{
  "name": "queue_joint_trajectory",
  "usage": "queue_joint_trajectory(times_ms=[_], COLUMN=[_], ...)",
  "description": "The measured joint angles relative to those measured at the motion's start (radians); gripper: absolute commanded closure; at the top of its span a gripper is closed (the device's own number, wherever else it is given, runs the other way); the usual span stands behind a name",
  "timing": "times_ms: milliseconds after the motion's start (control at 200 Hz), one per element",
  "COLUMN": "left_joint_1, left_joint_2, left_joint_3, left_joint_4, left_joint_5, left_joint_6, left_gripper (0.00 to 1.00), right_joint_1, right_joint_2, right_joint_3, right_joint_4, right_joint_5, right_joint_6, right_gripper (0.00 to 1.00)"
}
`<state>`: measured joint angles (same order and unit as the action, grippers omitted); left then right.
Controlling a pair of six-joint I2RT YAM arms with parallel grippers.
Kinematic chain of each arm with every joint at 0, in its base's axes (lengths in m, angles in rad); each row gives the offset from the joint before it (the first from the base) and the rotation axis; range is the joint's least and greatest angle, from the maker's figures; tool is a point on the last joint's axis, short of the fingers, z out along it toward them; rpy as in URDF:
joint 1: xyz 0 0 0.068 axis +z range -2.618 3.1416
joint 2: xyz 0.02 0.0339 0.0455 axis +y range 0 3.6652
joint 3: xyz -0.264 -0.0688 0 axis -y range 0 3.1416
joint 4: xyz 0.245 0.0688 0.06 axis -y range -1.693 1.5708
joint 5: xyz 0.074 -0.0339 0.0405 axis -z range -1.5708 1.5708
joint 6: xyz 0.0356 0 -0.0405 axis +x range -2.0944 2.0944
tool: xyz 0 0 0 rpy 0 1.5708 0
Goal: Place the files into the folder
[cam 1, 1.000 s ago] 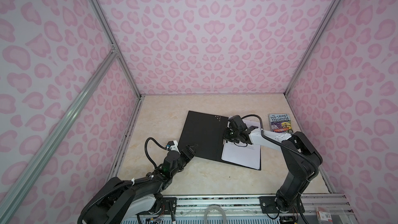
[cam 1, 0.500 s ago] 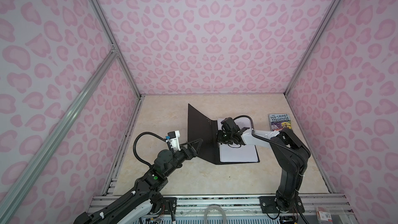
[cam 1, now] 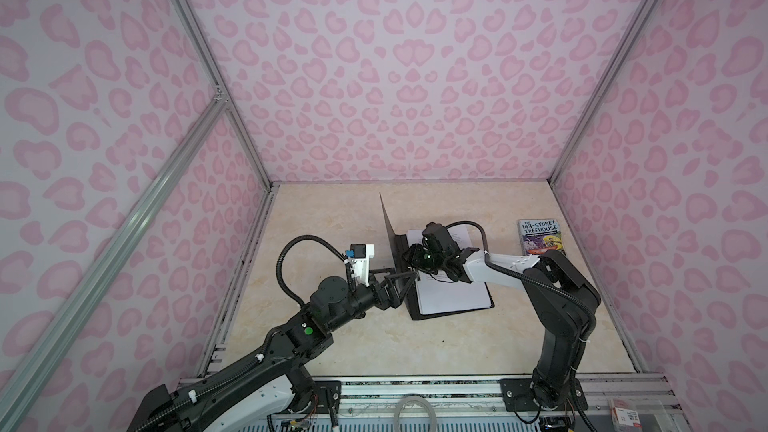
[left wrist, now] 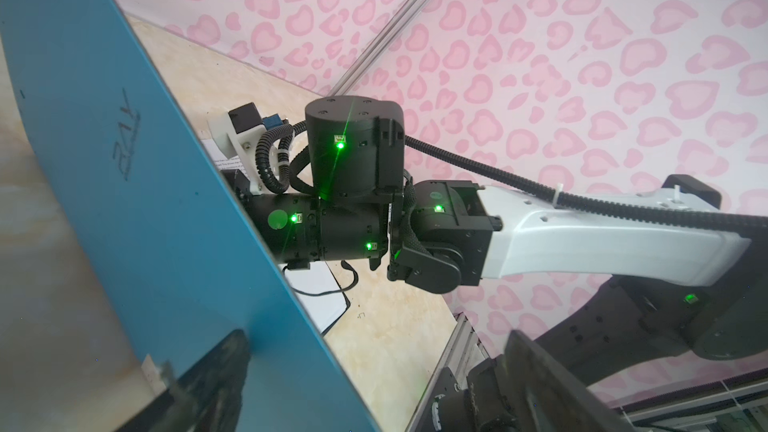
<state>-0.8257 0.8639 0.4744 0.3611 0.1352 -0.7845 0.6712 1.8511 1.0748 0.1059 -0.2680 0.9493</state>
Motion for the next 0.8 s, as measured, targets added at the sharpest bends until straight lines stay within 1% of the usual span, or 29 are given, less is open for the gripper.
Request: queue_joint_trajectory(times_ms=[25, 50, 65, 80, 85, 100, 275, 445, 545, 655, 730, 800], left_joint_1=[0.0, 0.0, -0.001, -0.001, -0.001, -0.001, -0.014, -0.04, -0.06, -0.084, -0.101, -0.11], left_joint_2=[0.018, 0.033, 0.045, 0.054, 0.059, 0.07, 0.218, 0.414, 0.57, 0.781, 0.93, 1.035], left_joint_3=[0.013, 0.023, 0.032, 0.038, 0.041, 0.048, 0.155, 0.28, 0.37, 0.487, 0.571, 0.63], left_joint_4=[0.0, 0.0, 0.0, 0.001, 0.001, 0.001, 0.005, 0.016, 0.033, 0.063, 0.071, 0.068], left_joint_5=[0.003, 0.005, 0.006, 0.007, 0.007, 0.008, 0.031, 0.058, 0.071, 0.089, 0.108, 0.126], left_joint_6=[0.003, 0.006, 0.01, 0.011, 0.011, 0.013, 0.028, 0.044, 0.051, 0.051, 0.045, 0.037], left_gripper=[0.03, 0.03, 0.03, 0.03, 0.03, 0.03, 0.03, 0.03, 0.03, 0.03, 0.03, 0.03], right_joint_1=[-0.006, -0.016, -0.023, -0.03, -0.034, -0.042, -0.161, -0.284, -0.363, -0.434, -0.474, -0.513], right_joint_2=[-0.013, -0.028, -0.04, -0.051, -0.057, -0.069, -0.256, -0.496, -0.654, -0.843, -0.934, -1.003], right_joint_3=[-0.002, -0.005, -0.008, -0.011, -0.013, -0.018, -0.09, -0.176, -0.258, -0.363, -0.409, -0.443], right_joint_4=[0.0, 0.001, 0.002, 0.001, 0.002, 0.002, -0.026, -0.094, -0.137, -0.175, -0.214, -0.256], right_joint_5=[-0.004, -0.002, -0.002, -0.003, -0.003, -0.002, -0.022, -0.045, -0.05, -0.047, -0.049, -0.049], right_joint_6=[0.0, -0.001, -0.003, -0.005, -0.005, -0.008, -0.071, -0.163, -0.208, -0.253, -0.283, -0.305], right_gripper=[0.32, 0.26, 0.2, 0.07, 0.05, 0.03, 0.03, 0.03, 0.03, 0.03, 0.03, 0.03])
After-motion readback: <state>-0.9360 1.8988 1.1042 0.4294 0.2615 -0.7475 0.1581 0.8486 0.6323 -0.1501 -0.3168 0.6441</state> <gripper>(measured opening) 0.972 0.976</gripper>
